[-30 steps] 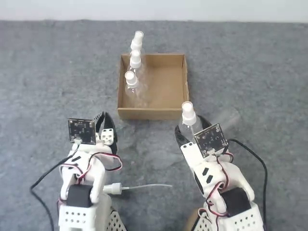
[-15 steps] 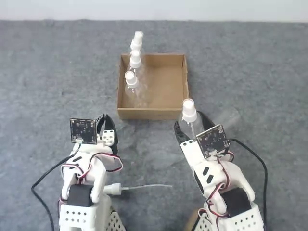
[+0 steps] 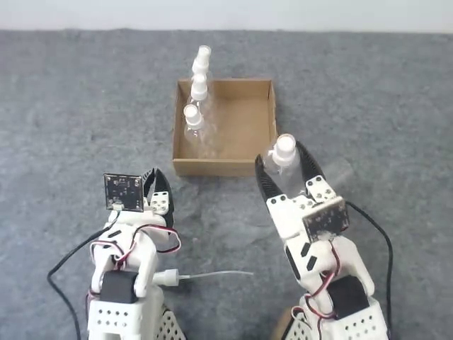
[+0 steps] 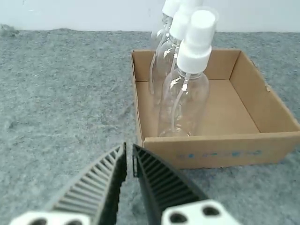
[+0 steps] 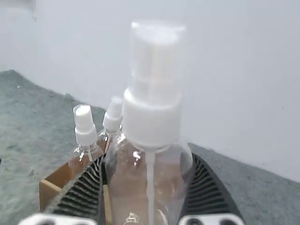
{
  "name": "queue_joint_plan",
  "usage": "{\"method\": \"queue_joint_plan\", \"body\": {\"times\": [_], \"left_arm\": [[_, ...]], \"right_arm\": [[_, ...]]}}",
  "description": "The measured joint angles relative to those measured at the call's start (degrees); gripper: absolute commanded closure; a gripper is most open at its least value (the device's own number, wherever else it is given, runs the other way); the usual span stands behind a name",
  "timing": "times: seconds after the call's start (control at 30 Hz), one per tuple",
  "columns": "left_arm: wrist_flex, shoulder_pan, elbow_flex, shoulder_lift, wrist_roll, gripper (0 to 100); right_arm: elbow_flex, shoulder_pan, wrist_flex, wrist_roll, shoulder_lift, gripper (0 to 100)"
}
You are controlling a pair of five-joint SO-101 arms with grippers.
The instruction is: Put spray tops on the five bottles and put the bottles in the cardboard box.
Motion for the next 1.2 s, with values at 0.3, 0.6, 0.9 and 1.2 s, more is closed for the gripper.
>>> {"method": "queue_joint_plan", "body": {"times": [0.3,0.6,0.9,1.2], "left_arm": [[0.0,0.0,0.53,0.0,0.0,98],[0.0,0.0,0.97,0.0,0.0,98],[0.0,0.0,0.97,0.0,0.0,98],[0.0,0.0,0.97,0.0,0.0,98]], "right_arm": [[0.0,0.0,-14.24,2.64,0.0,99.1],[-8.53,0.0,-16.0,5.63,7.91,99.1],[-21.63,0.09,-18.02,5.63,29.54,99.1],[-22.77,0.09,-31.74,5.63,49.23,99.1]]}}
